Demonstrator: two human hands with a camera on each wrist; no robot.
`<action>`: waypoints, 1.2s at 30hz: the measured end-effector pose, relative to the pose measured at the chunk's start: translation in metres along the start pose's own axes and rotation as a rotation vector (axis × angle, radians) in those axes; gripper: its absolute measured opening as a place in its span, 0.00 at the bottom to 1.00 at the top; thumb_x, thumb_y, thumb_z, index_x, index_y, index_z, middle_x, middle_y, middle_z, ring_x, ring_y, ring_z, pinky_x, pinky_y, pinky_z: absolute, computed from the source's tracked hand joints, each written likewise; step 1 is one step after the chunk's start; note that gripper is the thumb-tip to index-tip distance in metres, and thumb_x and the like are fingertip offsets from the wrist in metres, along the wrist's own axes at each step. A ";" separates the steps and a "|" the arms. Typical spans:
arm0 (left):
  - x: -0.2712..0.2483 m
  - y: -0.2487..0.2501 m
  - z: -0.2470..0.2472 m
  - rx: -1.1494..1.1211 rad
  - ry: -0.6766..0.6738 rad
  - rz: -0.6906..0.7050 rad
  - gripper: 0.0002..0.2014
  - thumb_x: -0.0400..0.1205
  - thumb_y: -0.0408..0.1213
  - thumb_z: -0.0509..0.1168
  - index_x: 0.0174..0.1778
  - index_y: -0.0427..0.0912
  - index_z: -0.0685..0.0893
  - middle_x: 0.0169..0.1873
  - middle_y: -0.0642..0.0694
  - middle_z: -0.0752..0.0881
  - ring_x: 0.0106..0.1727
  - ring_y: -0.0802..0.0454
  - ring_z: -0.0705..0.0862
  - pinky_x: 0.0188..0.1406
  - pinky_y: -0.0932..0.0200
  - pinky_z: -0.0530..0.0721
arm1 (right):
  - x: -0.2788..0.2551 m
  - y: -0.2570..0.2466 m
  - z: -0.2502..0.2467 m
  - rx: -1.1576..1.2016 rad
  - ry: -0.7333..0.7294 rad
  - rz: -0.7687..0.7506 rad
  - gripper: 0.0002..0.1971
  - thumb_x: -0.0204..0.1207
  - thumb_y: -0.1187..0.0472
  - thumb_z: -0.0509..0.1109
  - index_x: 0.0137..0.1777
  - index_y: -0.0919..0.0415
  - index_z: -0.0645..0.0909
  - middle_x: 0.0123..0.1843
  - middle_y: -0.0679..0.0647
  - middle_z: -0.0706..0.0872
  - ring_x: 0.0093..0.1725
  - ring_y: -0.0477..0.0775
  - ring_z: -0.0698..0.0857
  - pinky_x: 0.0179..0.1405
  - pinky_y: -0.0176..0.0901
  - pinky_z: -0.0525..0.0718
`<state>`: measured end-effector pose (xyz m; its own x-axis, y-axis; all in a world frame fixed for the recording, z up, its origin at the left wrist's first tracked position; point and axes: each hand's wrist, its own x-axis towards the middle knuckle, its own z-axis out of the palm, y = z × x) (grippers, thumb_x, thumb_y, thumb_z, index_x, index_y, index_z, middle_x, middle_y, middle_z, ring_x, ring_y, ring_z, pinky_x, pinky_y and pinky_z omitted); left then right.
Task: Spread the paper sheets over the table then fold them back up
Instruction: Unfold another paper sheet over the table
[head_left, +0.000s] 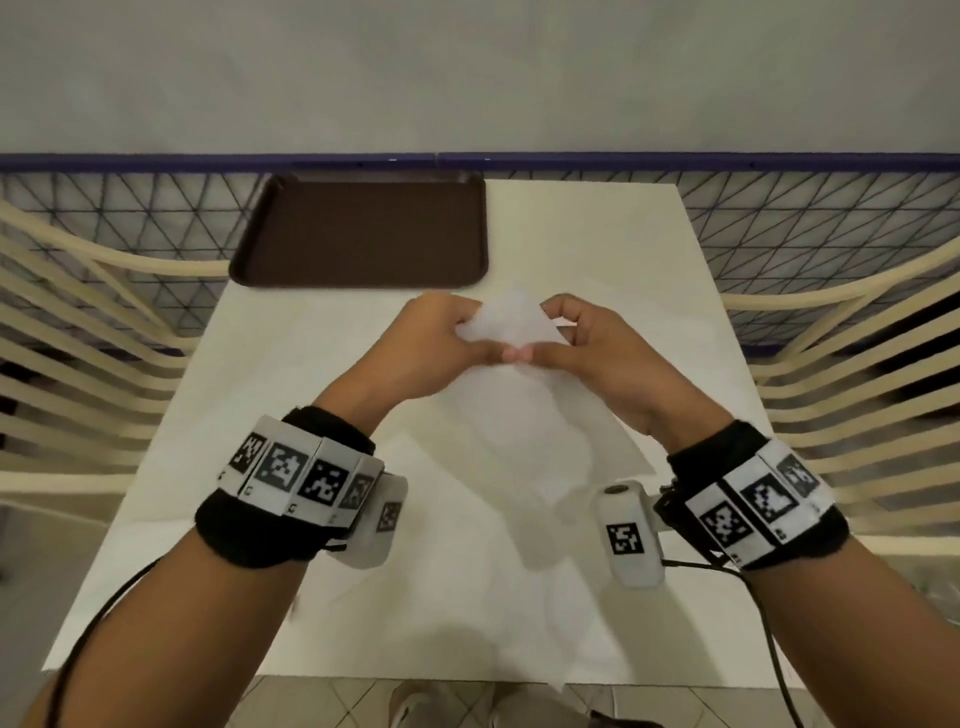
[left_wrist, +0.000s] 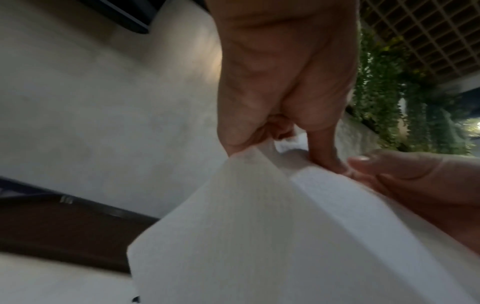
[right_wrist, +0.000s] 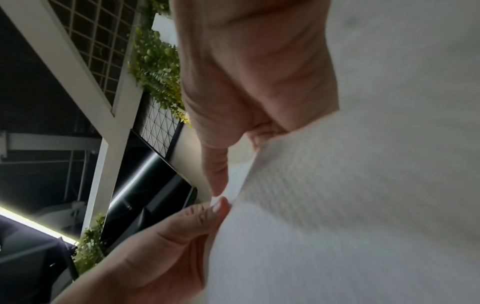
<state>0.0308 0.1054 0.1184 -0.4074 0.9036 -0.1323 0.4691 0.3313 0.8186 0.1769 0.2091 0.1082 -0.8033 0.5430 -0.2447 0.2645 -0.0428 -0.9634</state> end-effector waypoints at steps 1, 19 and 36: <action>-0.003 -0.004 -0.003 -0.076 0.063 -0.017 0.05 0.73 0.41 0.74 0.41 0.44 0.87 0.37 0.48 0.89 0.38 0.52 0.86 0.39 0.57 0.82 | -0.001 0.000 0.001 -0.024 -0.027 0.021 0.13 0.70 0.66 0.75 0.54 0.62 0.80 0.49 0.62 0.89 0.43 0.61 0.88 0.44 0.52 0.85; -0.059 -0.095 -0.028 -0.469 0.440 -0.052 0.06 0.73 0.23 0.69 0.37 0.37 0.88 0.24 0.53 0.87 0.26 0.59 0.82 0.28 0.69 0.79 | -0.014 0.060 0.017 -0.318 0.523 -0.223 0.09 0.69 0.66 0.77 0.41 0.50 0.84 0.36 0.41 0.85 0.31 0.32 0.81 0.35 0.22 0.77; -0.113 -0.208 0.026 -0.323 0.055 -0.399 0.18 0.74 0.14 0.62 0.36 0.42 0.88 0.23 0.51 0.89 0.28 0.60 0.87 0.26 0.70 0.83 | -0.051 0.174 0.073 -0.349 0.330 0.180 0.14 0.67 0.80 0.71 0.41 0.60 0.89 0.43 0.50 0.87 0.42 0.43 0.84 0.40 0.14 0.75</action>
<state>-0.0002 -0.0584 -0.0511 -0.5501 0.7053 -0.4471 0.0061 0.5388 0.8424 0.2244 0.1126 -0.0548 -0.5320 0.7912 -0.3015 0.5909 0.0919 -0.8015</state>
